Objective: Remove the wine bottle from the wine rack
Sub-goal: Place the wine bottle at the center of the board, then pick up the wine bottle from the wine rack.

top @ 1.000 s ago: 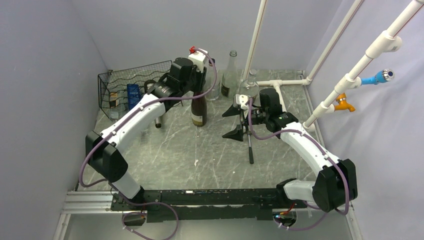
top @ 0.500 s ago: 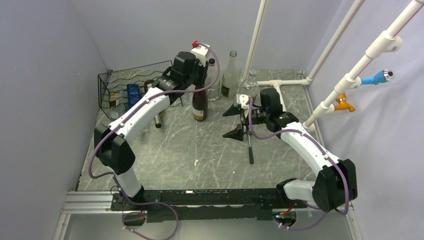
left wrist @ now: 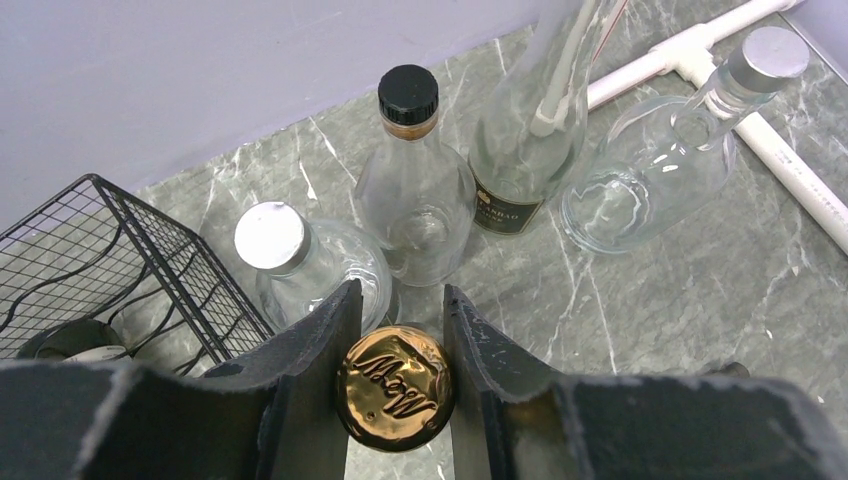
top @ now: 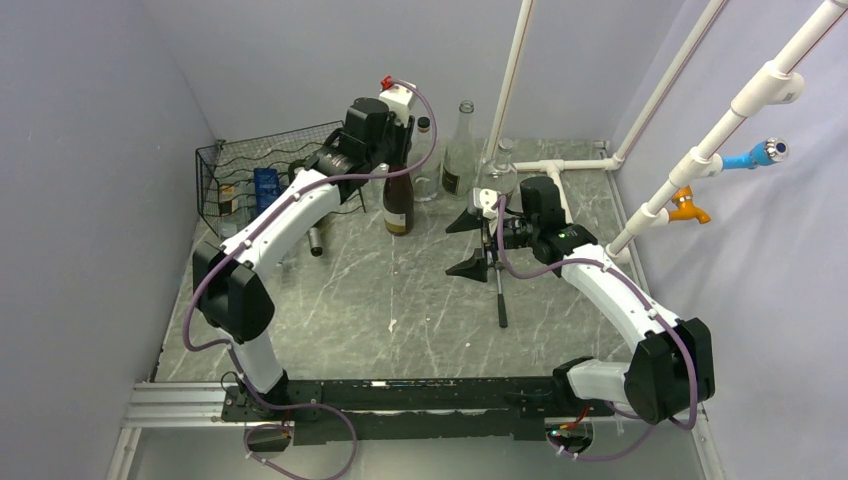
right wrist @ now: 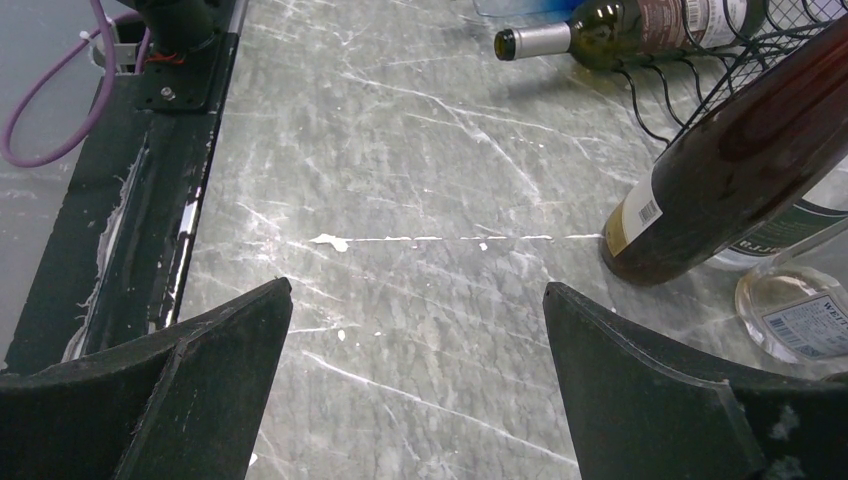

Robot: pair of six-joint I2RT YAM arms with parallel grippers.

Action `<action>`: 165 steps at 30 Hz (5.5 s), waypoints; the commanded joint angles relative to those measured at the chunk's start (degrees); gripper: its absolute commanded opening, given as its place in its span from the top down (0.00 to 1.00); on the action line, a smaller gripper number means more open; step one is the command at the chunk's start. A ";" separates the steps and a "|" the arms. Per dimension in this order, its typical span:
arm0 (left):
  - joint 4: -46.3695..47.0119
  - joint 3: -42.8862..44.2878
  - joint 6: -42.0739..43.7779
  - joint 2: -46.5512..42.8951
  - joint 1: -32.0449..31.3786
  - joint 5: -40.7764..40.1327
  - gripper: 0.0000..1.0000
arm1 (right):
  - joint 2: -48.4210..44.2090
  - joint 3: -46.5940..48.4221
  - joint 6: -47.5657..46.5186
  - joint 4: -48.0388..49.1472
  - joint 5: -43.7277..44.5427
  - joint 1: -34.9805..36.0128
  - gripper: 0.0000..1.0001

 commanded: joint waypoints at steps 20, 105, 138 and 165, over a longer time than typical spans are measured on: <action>13.71 5.49 -0.10 -2.95 0.59 -3.24 0.52 | -0.07 -0.41 -1.28 1.26 -1.19 -0.71 0.00; -0.34 -41.68 -10.92 -44.46 2.02 -10.22 0.01 | 1.60 -1.63 -8.84 -3.07 -4.89 -3.93 0.00; 4.74 -50.14 -11.04 -35.06 17.16 -3.28 0.01 | 1.97 -1.77 -8.97 -3.07 -5.49 -4.26 0.00; 12.17 -47.64 -17.12 -14.62 22.91 -1.56 0.14 | 1.96 -1.80 -9.11 -3.24 -5.60 -4.54 0.00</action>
